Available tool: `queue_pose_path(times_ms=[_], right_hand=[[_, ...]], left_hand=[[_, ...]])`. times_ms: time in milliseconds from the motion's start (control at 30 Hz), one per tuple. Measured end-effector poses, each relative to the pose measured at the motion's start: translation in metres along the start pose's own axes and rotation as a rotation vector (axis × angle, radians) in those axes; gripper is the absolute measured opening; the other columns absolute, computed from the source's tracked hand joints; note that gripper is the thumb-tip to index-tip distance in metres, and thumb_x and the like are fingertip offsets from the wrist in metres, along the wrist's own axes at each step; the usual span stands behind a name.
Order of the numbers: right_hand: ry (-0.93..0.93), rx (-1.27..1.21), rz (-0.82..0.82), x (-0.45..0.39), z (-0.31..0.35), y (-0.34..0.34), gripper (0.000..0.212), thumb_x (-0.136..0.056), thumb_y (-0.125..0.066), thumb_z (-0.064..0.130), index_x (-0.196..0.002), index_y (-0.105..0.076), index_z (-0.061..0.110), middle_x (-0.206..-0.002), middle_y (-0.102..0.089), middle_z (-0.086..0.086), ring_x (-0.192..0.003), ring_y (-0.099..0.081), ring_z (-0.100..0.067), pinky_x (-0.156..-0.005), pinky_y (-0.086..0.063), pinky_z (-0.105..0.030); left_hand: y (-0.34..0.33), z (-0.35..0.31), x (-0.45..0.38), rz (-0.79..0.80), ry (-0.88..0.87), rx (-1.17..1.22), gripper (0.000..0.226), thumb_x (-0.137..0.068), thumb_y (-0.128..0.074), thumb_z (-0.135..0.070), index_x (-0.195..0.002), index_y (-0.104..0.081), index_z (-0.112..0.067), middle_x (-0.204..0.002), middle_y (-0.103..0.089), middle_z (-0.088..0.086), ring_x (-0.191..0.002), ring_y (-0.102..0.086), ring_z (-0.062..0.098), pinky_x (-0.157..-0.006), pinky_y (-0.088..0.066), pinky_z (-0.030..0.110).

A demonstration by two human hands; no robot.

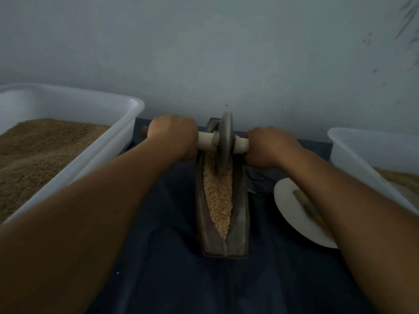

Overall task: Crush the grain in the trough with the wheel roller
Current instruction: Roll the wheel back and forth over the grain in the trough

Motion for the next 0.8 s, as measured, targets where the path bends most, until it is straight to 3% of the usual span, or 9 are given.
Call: queue_pose_path(times_ms=[167, 400, 567, 700, 800], right_hand=[[-0.001, 0.013, 0.036, 0.002, 0.002, 0.003, 0.032, -0.080, -0.064, 0.048, -0.102, -0.065, 0.025, -0.100, -0.066, -0.001, -0.074, -0.057, -0.021, -0.061, -0.045, -0.028], [0.010, 0.015, -0.125, 0.034, 0.009, -0.001, 0.018, -0.078, -0.063, 0.041, -0.091, -0.060, 0.028, -0.088, -0.063, 0.003, -0.069, -0.055, -0.018, -0.050, -0.033, -0.025], [-0.012, 0.029, -0.276, 0.063, 0.016, -0.004, 0.022, -0.076, -0.065, 0.044, -0.082, -0.048, 0.030, -0.064, -0.042, 0.008, -0.051, -0.032, -0.013, -0.046, -0.017, -0.025], [0.022, 0.062, -0.373, 0.090, 0.022, -0.003, 0.024, -0.075, -0.067, 0.043, -0.085, -0.049, 0.030, -0.067, -0.053, 0.007, -0.055, -0.040, -0.019, -0.047, -0.012, -0.027], [0.027, -0.015, -0.418, 0.113, 0.024, -0.005, 0.030, -0.076, -0.070, 0.037, -0.080, -0.041, 0.030, -0.071, -0.058, 0.006, -0.059, -0.052, -0.023, -0.055, -0.022, -0.030]], left_hand=[[0.001, 0.001, 0.003, 0.025, -0.002, 0.010, 0.041, -0.077, -0.072, -0.033, -0.113, -0.061, -0.016, -0.087, -0.054, 0.003, -0.076, -0.050, 0.022, -0.066, -0.042, 0.036], [-0.004, 0.001, 0.029, -0.030, -0.019, 0.030, 0.036, -0.080, -0.071, -0.033, -0.112, -0.062, -0.019, -0.085, -0.052, 0.000, -0.076, -0.050, 0.021, -0.065, -0.041, 0.036], [-0.003, 0.002, 0.052, -0.051, -0.035, 0.037, 0.035, -0.081, -0.070, -0.033, -0.112, -0.060, -0.021, -0.098, -0.064, 0.003, -0.079, -0.051, 0.020, -0.067, -0.042, 0.035], [-0.004, 0.003, 0.072, -0.087, -0.073, 0.041, 0.029, -0.082, -0.069, -0.034, -0.107, -0.057, -0.024, -0.096, -0.063, 0.000, -0.077, -0.052, 0.018, -0.067, -0.043, 0.034], [-0.003, 0.000, 0.088, -0.220, -0.103, -0.039, 0.027, -0.083, -0.069, -0.036, -0.101, -0.051, -0.027, -0.081, -0.053, -0.005, -0.070, -0.046, 0.016, -0.062, -0.034, 0.032]])
Point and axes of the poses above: each hand's wrist, its own x-axis away from the middle knuckle, its own y-axis out of the back of the hand, z = x × y, the point moved 2 cm from there along -x, towards the middle knuckle
